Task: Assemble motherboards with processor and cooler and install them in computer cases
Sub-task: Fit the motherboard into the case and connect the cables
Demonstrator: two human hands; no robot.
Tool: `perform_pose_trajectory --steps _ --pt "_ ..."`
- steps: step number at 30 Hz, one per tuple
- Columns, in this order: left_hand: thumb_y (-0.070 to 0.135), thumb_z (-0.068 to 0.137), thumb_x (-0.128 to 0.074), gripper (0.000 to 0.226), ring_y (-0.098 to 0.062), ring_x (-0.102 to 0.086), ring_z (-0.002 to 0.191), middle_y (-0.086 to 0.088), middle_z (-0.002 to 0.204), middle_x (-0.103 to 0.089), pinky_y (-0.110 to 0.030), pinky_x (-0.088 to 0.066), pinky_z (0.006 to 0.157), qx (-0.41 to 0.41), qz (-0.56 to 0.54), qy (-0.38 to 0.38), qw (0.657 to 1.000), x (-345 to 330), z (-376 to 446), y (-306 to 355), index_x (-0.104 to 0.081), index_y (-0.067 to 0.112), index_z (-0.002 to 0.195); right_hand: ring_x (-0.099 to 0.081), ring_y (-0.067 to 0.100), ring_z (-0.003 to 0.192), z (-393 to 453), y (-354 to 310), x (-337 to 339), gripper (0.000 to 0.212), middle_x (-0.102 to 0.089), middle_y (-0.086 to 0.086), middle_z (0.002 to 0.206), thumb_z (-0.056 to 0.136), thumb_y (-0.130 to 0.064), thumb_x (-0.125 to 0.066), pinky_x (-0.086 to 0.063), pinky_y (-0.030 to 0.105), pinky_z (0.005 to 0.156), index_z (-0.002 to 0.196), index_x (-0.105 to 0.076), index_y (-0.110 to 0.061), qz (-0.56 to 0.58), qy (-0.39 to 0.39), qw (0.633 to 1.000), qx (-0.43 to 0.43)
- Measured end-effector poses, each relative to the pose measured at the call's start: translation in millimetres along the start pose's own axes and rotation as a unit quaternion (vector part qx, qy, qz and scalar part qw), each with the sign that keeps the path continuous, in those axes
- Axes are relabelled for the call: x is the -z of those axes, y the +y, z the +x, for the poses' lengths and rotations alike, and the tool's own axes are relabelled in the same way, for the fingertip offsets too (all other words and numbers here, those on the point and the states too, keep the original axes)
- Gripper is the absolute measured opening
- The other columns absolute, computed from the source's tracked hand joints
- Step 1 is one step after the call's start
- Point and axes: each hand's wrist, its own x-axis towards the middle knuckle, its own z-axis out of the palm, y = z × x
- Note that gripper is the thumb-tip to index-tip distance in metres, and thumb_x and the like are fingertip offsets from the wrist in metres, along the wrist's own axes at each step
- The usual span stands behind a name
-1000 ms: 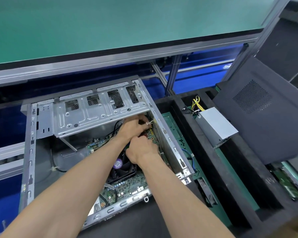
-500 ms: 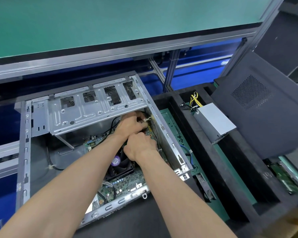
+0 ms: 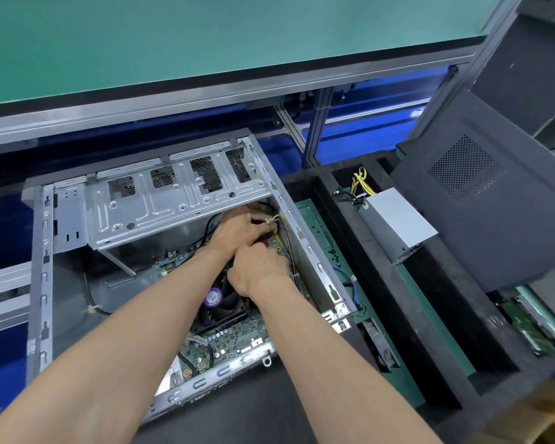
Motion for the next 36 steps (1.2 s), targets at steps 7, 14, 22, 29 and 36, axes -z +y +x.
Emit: perform_pose_trajectory --steps 7,14,22,29,36 --pt "0.052 0.091 -0.065 0.026 0.010 -0.047 0.061 0.021 0.068 -0.058 0.002 -0.032 0.053 0.008 0.028 0.001 1.000 -0.9 1.6 -1.4 -0.073 0.041 0.114 -0.058 0.039 0.116 0.0 0.5 -1.0 0.037 -0.058 0.017 0.131 0.097 -0.024 -0.050 -0.039 0.041 0.077 0.128 -0.060 -0.007 -0.003 0.004 1.000 0.001" --pt "0.056 0.093 -0.060 0.027 0.000 -0.052 0.065 0.010 0.075 -0.064 -0.007 -0.034 0.049 0.006 0.053 -0.025 0.998 0.2 2.2 -1.7 -0.071 0.044 0.114 -0.058 0.040 0.117 0.6 0.6 -1.1 0.037 -0.059 0.017 0.131 0.098 -0.027 -0.051 -0.038 0.042 0.077 0.127 -0.061 -0.007 -0.004 0.001 1.000 0.006" --pt "0.051 0.093 -0.062 0.022 0.005 -0.048 0.058 0.023 0.055 -0.053 -0.002 -0.035 0.051 0.006 0.058 -0.017 0.998 -1.2 1.6 -3.7 -0.073 0.044 0.111 -0.059 0.040 0.115 -0.1 1.1 -0.3 0.035 -0.060 0.018 0.129 0.097 -0.025 -0.050 -0.039 0.042 0.077 0.125 -0.062 -0.006 -0.004 0.000 1.000 0.008" --pt "0.052 0.092 -0.063 0.018 0.002 -0.049 0.050 0.019 0.041 -0.053 -0.004 -0.037 0.048 -0.003 0.061 -0.018 0.998 0.4 1.4 -5.5 -0.073 0.047 0.106 -0.059 0.040 0.115 -1.4 0.5 -0.1 0.035 -0.061 0.018 0.128 0.098 -0.024 -0.050 -0.039 0.042 0.077 0.126 -0.062 -0.006 -0.004 -0.001 1.000 0.008" --pt "0.051 0.092 -0.064 0.010 0.000 -0.051 0.059 0.013 0.067 -0.063 -0.007 -0.032 0.047 -0.008 0.081 -0.026 0.996 0.7 1.5 -3.6 -0.071 0.052 0.098 -0.059 0.040 0.114 -0.7 0.8 -0.7 0.035 -0.061 0.018 0.127 0.097 -0.023 -0.050 -0.040 0.042 0.077 0.125 -0.062 -0.006 0.000 -0.001 1.000 0.008"
